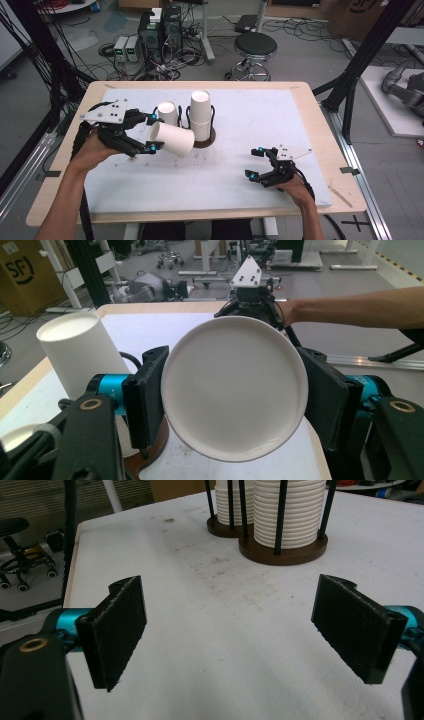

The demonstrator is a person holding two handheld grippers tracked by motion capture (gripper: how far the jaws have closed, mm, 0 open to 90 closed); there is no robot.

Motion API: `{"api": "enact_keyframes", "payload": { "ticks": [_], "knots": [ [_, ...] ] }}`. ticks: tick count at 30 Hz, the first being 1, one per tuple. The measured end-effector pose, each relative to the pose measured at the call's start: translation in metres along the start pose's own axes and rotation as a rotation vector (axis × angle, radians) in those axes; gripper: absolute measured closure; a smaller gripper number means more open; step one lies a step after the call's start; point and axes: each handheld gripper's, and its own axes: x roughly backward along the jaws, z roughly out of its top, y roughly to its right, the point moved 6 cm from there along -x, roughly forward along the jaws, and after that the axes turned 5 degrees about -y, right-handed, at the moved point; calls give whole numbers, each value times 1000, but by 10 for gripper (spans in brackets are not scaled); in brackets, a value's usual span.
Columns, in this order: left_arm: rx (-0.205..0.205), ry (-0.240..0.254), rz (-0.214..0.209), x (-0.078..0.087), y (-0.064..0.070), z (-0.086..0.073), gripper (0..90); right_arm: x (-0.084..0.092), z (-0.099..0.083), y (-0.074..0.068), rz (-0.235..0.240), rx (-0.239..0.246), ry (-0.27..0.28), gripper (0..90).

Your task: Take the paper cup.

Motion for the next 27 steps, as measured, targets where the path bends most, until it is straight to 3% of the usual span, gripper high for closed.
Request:
{"api": "enact_keyframes", "payload": {
  "ticks": [17, 27],
  "knots": [
    [70, 48, -5, -9, 2, -34, 333, -1, 0, 0, -5, 11, -3, 149],
    [71, 46, -6, -12, 2, -43, 333, -1, 0, 0, -9, 12, -6, 149]
  ]
}}
